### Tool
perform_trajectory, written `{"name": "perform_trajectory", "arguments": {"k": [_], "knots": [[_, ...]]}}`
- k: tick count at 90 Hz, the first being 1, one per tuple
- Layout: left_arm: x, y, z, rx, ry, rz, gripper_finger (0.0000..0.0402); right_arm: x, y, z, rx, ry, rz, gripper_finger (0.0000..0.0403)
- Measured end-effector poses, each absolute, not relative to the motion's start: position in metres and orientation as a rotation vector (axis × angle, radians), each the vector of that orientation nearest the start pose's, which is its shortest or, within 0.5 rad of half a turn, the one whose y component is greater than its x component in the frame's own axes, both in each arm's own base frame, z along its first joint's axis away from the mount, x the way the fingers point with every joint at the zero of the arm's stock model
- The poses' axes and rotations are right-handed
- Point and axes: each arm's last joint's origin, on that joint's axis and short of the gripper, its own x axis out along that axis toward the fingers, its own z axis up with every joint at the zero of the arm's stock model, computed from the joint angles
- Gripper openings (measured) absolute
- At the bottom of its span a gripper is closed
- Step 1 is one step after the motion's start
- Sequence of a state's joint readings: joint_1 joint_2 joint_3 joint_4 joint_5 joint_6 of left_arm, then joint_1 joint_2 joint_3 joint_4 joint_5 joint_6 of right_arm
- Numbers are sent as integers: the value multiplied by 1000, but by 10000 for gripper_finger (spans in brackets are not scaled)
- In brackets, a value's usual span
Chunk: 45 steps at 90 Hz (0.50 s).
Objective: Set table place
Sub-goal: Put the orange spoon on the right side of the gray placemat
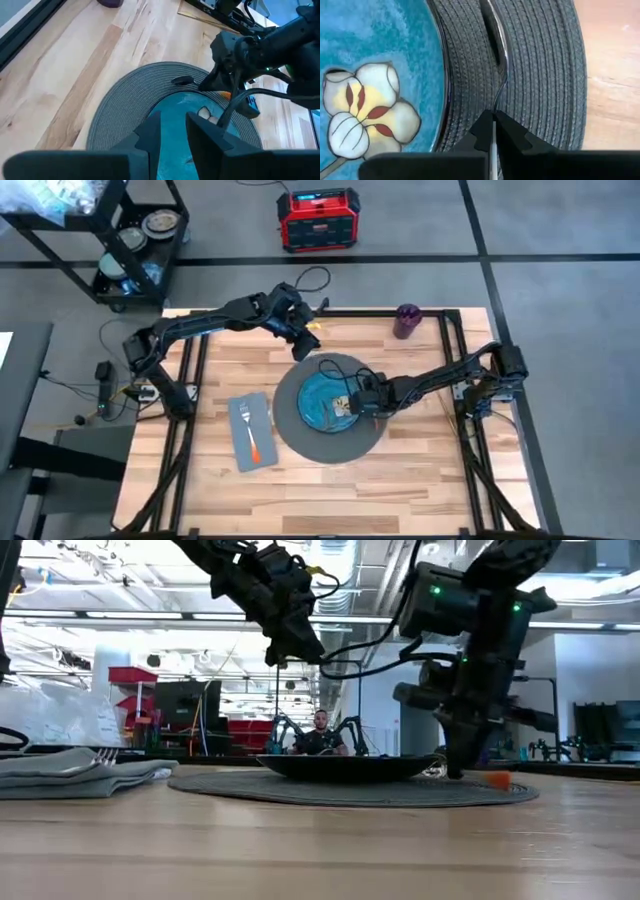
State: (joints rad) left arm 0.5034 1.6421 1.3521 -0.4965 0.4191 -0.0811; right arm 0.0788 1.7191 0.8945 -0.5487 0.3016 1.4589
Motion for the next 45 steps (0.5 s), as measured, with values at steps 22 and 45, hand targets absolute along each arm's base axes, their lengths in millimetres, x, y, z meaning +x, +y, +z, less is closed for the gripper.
{"name": "perform_trajectory", "arguments": {"k": [22,45], "knots": [[318,162,287,-445,704,115,75,289,14,131,960,925,-1074,74],[316,159,285,-463,746,113,75,289,22,134,924,939,-1053,139]]}}
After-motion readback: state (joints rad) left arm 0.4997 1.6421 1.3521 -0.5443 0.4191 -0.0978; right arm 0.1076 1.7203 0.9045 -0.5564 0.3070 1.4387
